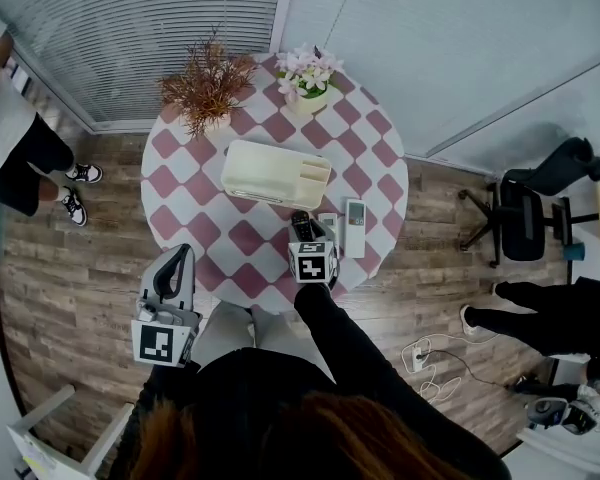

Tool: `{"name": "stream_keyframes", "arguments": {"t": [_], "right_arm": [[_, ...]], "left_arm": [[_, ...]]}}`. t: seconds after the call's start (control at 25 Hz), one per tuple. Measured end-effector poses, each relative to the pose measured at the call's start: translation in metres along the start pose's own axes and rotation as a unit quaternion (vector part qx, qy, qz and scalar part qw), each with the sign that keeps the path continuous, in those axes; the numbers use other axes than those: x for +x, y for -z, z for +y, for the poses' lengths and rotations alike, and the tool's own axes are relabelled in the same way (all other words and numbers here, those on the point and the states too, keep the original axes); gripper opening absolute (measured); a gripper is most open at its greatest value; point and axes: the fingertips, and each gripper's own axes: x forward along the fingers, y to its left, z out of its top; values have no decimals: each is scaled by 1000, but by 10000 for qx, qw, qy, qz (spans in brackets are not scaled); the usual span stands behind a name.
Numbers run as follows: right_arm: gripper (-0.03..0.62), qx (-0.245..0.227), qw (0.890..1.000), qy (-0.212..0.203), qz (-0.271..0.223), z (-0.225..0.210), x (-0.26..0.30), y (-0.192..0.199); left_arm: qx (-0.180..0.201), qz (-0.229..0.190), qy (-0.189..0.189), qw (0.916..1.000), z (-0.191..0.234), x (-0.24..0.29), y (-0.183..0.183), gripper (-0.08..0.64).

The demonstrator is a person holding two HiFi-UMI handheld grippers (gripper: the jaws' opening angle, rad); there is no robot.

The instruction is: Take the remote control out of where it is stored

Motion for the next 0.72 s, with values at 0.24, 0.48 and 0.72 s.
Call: {"name": "stream_keyframes", "arguments": {"t": [0.24,0.48,0.72], "right_arm": [[106,8,10000,7,-82,0,-2,-1],[20,5,9998,-71,-171,3,-8,-6],[14,-25,9981,-118,-597,5,-25,-22]], "left_arm": [[42,46,0,10000,0,0,1,6],[9,-65,77,9999,-3,2,-2,6],[21,26,66,10000,-3,1,-1,6]]}}
